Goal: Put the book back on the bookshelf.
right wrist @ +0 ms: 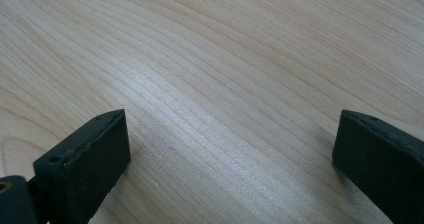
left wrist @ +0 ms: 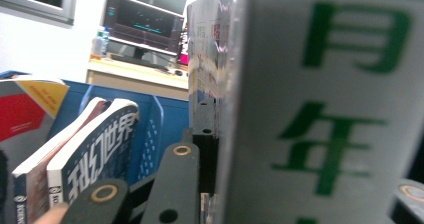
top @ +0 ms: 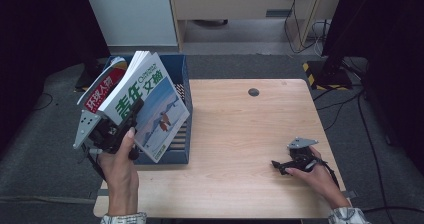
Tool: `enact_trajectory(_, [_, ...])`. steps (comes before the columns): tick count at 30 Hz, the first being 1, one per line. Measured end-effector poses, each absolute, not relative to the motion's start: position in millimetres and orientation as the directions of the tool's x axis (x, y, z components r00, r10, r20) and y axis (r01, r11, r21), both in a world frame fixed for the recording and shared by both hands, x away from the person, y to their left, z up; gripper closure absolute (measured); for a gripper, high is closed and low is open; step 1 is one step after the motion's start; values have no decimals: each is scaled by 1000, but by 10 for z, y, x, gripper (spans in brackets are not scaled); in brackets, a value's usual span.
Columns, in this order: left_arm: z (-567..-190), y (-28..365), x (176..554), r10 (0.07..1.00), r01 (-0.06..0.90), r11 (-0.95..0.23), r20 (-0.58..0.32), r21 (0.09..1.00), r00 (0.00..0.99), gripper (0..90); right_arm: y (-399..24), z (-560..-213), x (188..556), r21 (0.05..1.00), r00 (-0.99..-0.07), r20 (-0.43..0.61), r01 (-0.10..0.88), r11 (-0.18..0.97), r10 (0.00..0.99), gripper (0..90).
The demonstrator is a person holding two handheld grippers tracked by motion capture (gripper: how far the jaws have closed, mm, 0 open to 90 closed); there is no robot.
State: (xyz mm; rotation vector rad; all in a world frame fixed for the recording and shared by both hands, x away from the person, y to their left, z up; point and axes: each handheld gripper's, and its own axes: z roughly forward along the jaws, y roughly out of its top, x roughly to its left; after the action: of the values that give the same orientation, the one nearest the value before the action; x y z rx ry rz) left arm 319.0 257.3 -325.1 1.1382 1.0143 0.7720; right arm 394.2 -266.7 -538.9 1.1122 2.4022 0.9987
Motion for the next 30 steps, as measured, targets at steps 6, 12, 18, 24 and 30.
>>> enact_trajectory(6, [-3268, 2529, 3197, 916, -6, 239, -224, 971, 332, 732, -2667, -5389, 3942, 706, -650, 10, 543, 455, 760, 22])
enact_trajectory(12, [-3297, 2530, 3220, 913, 2, 247, -234, 969, 334, 733, -2667, -5389, 3942, 706, -650, 10, 543, 455, 760, 23])
enact_trajectory(18, [-3319, 2539, 3235, 911, 8, 257, -245, 966, 332, 732, -2667, -5389, 3942, 706, -650, 10, 543, 455, 760, 22])
enact_trajectory(24, [-3322, 2554, 3235, 915, 3, 255, -242, 967, 324, 732, -2667, -5389, 3942, 706, -650, 10, 543, 455, 760, 22])
enact_trajectory(30, [-3297, 2574, 3244, 918, -1, 258, -244, 966, 312, 732, -2667, -5389, 3942, 706, -651, 10, 543, 456, 759, 22])
